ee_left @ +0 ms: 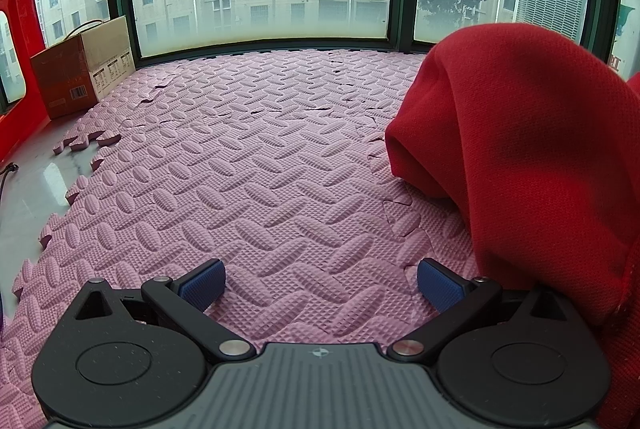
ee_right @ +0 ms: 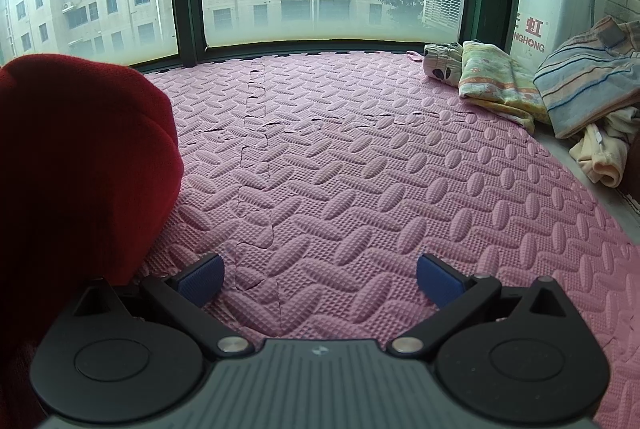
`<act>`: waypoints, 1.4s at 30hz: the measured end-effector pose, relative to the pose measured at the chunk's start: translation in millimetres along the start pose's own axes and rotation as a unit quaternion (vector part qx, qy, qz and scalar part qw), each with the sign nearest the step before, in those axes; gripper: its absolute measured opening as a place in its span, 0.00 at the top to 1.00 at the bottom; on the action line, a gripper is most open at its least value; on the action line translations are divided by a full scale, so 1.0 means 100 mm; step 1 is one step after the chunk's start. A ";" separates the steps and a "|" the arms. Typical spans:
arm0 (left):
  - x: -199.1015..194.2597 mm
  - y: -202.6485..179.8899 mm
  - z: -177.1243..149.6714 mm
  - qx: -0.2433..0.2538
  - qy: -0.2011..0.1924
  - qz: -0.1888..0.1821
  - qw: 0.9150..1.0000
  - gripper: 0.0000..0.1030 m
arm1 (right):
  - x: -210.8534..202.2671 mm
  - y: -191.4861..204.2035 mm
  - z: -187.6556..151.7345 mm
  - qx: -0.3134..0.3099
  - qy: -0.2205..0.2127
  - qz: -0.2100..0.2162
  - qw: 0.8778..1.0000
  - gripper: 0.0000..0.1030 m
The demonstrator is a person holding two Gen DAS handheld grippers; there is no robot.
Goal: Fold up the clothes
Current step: 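Grasp the red sweatpants waistband with both grippers and lift them off the mat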
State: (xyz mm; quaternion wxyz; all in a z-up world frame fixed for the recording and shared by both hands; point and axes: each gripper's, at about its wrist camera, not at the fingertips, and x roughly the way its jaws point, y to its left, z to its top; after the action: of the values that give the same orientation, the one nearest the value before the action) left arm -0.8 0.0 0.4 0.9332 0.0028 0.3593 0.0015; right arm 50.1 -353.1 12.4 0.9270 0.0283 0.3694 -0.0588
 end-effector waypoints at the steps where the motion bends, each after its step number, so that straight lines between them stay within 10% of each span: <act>1: -0.02 0.00 -0.01 -0.002 0.002 0.001 1.000 0.00 | -0.03 0.01 -0.02 -0.002 -0.002 0.001 1.000 0.00; 42: -1.08 -0.26 -0.39 -0.030 0.018 0.040 0.999 0.00 | -1.24 0.46 -0.85 -0.050 -0.025 0.095 0.994 0.00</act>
State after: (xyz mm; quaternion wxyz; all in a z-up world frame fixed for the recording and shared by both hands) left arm -107.0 -26.0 43.9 0.9254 -0.0111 0.3756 0.0493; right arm -90.8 -288.4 36.4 0.9374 0.0152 0.3446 0.0474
